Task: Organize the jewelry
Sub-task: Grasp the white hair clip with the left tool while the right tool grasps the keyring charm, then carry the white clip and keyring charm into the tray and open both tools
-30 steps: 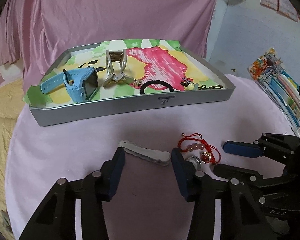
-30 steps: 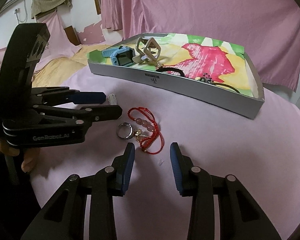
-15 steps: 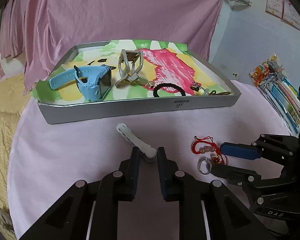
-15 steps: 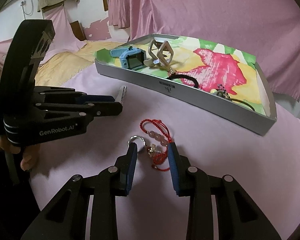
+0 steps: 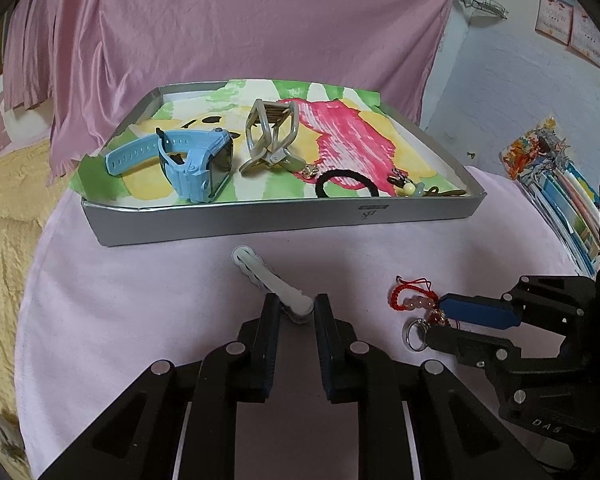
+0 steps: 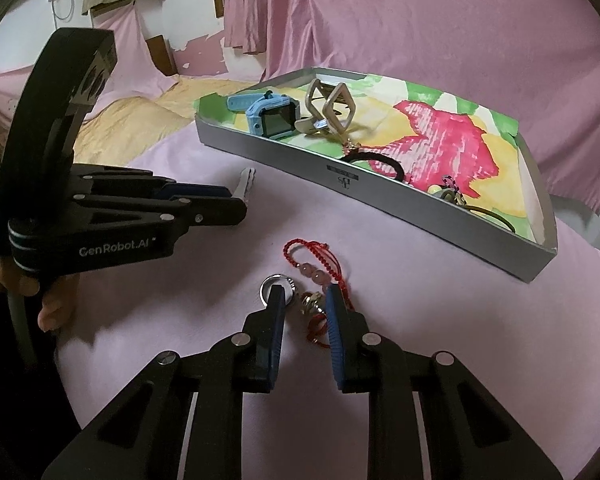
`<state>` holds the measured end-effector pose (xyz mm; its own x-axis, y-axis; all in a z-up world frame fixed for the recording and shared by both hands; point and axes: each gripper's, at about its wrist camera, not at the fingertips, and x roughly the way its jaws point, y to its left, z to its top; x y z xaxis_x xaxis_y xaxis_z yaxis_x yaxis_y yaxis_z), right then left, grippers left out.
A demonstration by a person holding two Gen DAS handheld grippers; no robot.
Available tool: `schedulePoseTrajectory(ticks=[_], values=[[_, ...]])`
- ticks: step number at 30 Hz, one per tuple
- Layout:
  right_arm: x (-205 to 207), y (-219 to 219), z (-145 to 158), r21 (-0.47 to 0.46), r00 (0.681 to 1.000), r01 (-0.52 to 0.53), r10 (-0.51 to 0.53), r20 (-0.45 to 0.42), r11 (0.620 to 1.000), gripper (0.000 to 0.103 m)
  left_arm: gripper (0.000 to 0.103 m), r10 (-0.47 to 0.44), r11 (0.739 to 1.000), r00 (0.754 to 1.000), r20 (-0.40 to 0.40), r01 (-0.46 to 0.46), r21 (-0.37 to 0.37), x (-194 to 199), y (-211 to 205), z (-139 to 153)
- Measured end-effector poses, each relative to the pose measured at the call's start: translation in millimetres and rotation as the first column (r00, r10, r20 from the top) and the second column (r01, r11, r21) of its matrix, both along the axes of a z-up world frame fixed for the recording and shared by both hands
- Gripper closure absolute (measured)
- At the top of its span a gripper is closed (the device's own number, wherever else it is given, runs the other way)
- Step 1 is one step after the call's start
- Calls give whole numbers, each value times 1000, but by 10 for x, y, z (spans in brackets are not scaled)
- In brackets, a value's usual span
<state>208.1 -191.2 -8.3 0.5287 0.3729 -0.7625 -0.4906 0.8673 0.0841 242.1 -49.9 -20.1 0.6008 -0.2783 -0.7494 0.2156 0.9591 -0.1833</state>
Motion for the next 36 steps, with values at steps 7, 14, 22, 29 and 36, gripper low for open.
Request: schedulePoseTrajectory(ticks=[7, 14, 22, 29, 36], values=[[34, 34, 3, -24, 1000, -11, 11, 14, 1000, 92, 86, -5, 1000, 1000, 1, 5, -4, -26, -5, 5], [14, 15, 1, 1, 1000, -9, 9, 11, 1000, 92, 87, -9, 1000, 1000, 19, 9, 3, -72, -37, 26], [-28, -91, 33, 68, 999, 28, -30, 28, 997, 92, 100, -22, 1000, 999, 29, 22, 7, -111, -68, 39], [-40, -111, 24, 78, 999, 37, -39, 25, 996, 92, 100, -23, 1000, 1000, 11, 23, -1, -122, -56, -9], [-52, -148, 27, 101, 998, 48, -52, 34, 994, 92, 101, -26, 999, 999, 31, 26, -22, -202, -38, -27]])
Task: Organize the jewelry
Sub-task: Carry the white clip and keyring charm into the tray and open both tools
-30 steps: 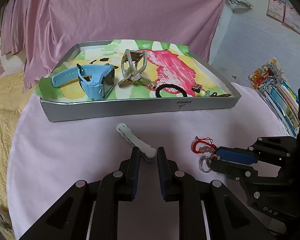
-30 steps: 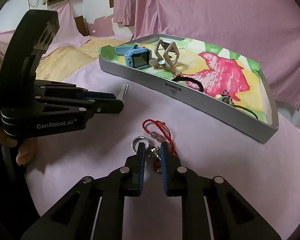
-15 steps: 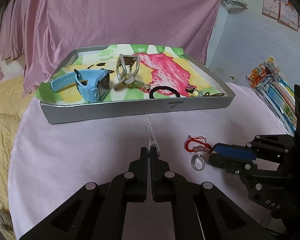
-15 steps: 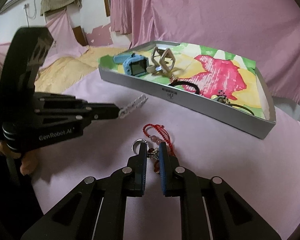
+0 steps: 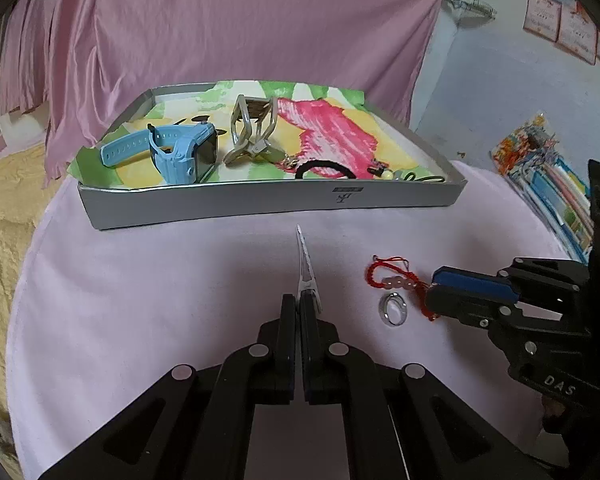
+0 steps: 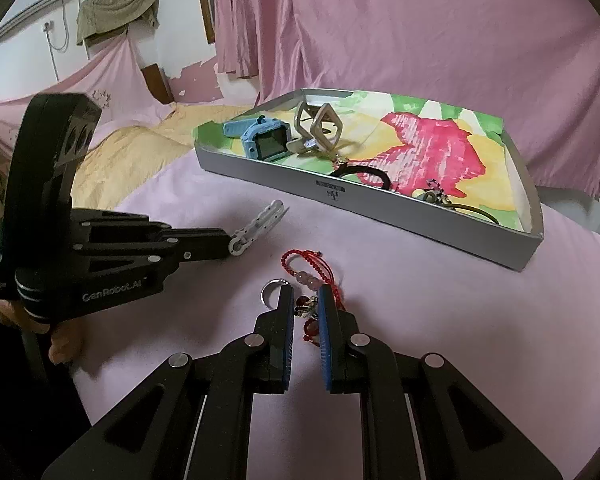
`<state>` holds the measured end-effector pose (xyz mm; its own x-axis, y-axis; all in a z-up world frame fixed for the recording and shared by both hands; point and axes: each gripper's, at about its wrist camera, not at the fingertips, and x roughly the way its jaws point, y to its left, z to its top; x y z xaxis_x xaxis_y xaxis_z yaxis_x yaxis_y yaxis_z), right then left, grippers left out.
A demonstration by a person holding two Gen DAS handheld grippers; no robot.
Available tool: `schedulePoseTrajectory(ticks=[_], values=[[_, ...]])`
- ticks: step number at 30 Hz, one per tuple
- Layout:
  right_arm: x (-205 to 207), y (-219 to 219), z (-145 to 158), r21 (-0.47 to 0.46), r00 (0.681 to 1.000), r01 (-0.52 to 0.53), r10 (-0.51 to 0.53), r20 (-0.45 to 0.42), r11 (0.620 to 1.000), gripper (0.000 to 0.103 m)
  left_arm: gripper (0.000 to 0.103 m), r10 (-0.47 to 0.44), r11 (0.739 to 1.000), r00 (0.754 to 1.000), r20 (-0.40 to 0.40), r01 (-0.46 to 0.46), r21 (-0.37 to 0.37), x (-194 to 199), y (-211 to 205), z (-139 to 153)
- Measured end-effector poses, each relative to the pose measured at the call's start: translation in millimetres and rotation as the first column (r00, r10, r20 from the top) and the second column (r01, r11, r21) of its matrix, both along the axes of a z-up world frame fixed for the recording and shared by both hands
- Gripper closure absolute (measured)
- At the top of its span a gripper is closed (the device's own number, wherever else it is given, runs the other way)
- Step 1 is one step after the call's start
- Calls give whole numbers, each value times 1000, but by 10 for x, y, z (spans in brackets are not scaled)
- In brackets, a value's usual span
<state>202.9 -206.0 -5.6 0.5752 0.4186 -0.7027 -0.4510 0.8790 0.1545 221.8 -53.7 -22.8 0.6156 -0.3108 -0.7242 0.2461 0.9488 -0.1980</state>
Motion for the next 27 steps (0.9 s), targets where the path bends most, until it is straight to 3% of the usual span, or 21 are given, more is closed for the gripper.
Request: schedulePoseTrajectory(ticks=[11, 18, 27], values=[[50, -155, 111, 76, 998, 54, -57, 40, 996, 92, 101, 41, 996, 991, 126, -31, -78, -112, 89, 237], [280, -306, 312, 102, 986, 115, -126, 111, 988, 92, 101, 47, 997, 981, 187, -34, -74, 149, -5, 472], [833, -414, 291, 119, 972, 207, -219, 91, 971, 92, 101, 8, 999, 991, 133, -3, -40, 682, -223, 444]])
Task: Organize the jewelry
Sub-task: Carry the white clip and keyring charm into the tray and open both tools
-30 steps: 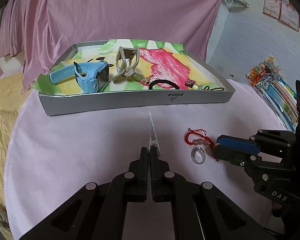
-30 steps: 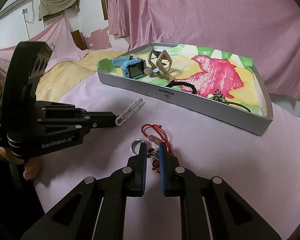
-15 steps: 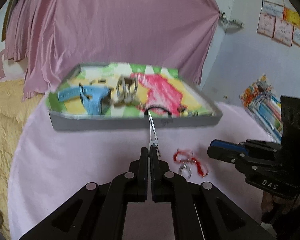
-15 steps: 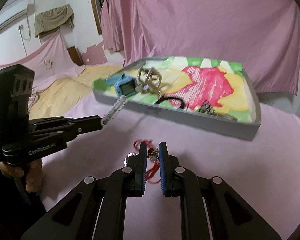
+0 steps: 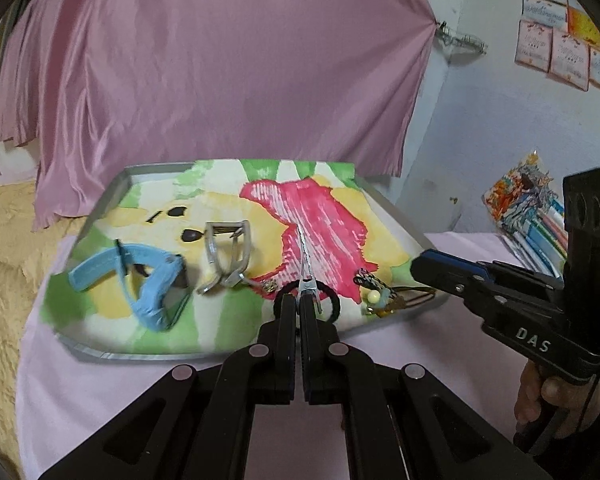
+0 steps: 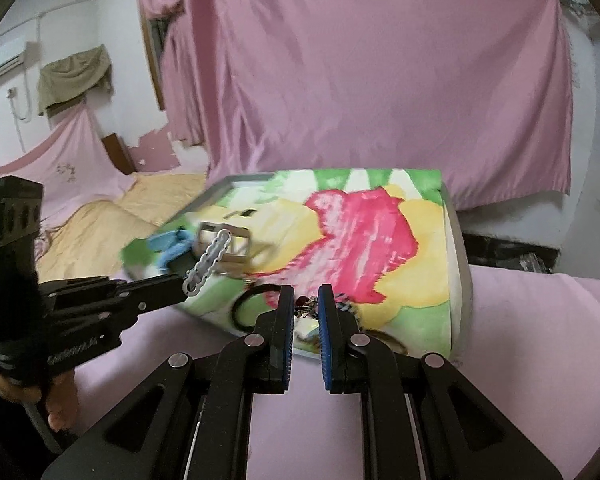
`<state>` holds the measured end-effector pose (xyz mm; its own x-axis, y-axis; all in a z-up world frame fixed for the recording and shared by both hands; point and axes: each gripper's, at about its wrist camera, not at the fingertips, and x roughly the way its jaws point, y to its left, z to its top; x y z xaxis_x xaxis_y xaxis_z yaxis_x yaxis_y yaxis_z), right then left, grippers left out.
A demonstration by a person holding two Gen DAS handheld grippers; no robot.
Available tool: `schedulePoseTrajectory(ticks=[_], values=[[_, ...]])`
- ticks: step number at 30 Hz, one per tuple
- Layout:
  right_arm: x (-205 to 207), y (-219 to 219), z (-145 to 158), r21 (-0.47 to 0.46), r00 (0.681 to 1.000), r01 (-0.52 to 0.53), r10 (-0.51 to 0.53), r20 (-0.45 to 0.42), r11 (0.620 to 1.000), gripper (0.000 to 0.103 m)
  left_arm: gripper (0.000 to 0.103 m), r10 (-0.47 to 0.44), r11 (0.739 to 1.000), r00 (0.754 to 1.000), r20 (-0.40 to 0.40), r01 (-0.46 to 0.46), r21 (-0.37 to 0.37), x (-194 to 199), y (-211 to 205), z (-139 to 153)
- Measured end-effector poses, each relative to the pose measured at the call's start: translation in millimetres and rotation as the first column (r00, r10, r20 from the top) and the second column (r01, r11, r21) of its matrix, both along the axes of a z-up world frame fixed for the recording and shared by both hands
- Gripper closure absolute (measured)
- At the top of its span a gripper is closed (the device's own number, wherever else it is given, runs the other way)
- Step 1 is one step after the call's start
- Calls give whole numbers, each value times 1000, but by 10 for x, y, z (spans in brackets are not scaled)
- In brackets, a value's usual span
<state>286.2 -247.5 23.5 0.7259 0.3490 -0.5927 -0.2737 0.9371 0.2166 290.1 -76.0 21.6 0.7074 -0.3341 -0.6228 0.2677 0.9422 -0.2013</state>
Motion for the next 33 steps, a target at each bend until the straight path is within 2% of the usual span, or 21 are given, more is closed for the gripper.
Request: schedulePoseTrajectory(ticks=[8, 12, 18, 22, 29, 30, 33], values=[[271, 38, -299, -16, 995, 25, -27, -100, 1000, 92, 101, -17, 999, 996, -82, 20, 28, 210, -139, -196], [340, 41, -386, -6, 992, 20, -21, -123, 1000, 92, 100, -18, 1000, 995, -97, 20, 21, 233, -125, -236], [375, 46, -414, 0, 993, 19, -19, -118, 1000, 92, 100, -12, 1000, 994, -108, 12, 1, 258, -87, -249], [328, 12, -367, 10, 994, 22, -21, -106, 1000, 91, 99, 5, 1000, 995, -97, -3, 20, 240, -84, -233], [257, -38, -266, 22, 997, 43, -41, -60, 999, 90, 99, 19, 1000, 998, -67, -18, 13, 183, -53, -182], [253, -44, -255, 23, 998, 45, -44, -55, 999, 90, 99, 22, 1000, 998, -63, -21, 13, 173, -50, -175], [221, -68, -216, 29, 998, 56, -55, -35, 998, 71, 98, 28, 1000, 998, -48, -27, 8, 139, -36, -149]])
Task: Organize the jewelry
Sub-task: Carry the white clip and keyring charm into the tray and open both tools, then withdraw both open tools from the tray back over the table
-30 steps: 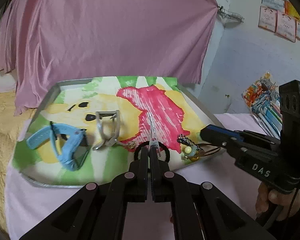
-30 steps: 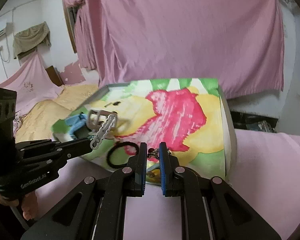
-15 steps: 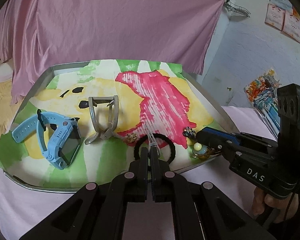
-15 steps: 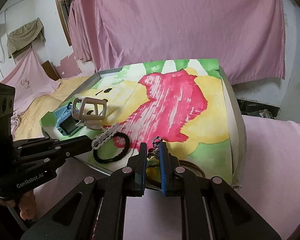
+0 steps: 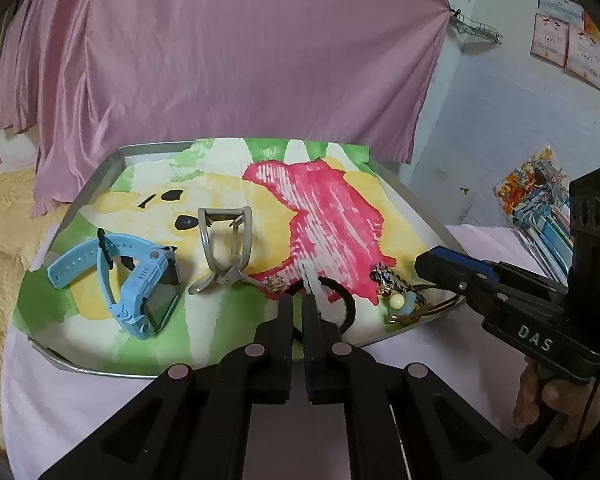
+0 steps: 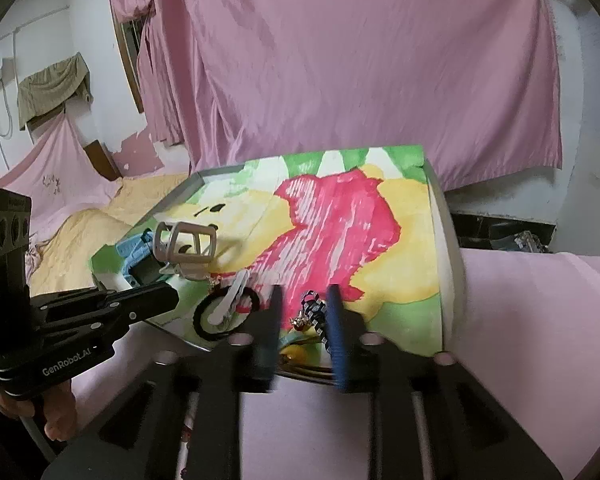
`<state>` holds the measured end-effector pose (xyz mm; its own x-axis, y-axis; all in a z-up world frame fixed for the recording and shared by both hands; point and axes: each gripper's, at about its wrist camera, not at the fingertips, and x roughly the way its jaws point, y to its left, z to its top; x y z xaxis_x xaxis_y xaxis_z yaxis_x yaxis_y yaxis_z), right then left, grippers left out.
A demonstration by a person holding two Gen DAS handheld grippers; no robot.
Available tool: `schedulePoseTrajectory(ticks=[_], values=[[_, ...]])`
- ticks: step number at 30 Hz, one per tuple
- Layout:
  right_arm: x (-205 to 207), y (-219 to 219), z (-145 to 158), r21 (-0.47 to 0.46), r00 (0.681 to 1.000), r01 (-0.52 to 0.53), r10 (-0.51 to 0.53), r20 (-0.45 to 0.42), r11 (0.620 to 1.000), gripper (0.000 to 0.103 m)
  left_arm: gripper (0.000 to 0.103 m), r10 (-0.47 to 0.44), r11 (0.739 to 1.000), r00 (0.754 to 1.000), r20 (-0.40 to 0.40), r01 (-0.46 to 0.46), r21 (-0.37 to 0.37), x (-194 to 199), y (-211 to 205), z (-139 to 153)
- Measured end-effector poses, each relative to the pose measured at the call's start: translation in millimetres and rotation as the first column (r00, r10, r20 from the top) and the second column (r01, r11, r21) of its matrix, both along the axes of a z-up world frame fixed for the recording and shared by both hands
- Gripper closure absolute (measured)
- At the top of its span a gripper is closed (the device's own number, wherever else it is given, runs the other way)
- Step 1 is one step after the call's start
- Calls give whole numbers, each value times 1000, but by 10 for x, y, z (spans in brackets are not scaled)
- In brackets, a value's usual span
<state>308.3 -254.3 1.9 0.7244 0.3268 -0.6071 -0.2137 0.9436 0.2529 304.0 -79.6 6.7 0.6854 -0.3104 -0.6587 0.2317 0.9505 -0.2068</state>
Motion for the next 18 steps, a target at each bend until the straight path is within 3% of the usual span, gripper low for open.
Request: schedulePoseTrajectory(ticks=[3, 7, 14, 15, 16, 18], values=[[-38, -18, 44, 4, 1000, 9, -9, 26, 1000, 67, 93, 12, 1000, 1000, 10, -12, -5, -29, 25, 14], [-97, -75, 82, 10, 998, 24, -25, 50, 1000, 67, 75, 25, 1000, 999, 21, -25, -18, -53, 51, 27], [-219, -175, 126, 43, 995, 55, -58, 77, 998, 51, 66, 53, 998, 998, 45, -52, -20, -144, 82, 67], [-246, -182, 132, 44, 995, 57, -60, 81, 997, 50, 59, 58, 998, 997, 52, -56, -25, -166, 93, 78], [-278, -188, 138, 45, 994, 60, -64, 85, 997, 45, 44, 60, 998, 997, 56, -59, -29, -184, 102, 85], [-341, -199, 146, 44, 993, 73, -77, 95, 996, 33, 23, 84, 995, 993, 83, -80, -53, -248, 149, 117]])
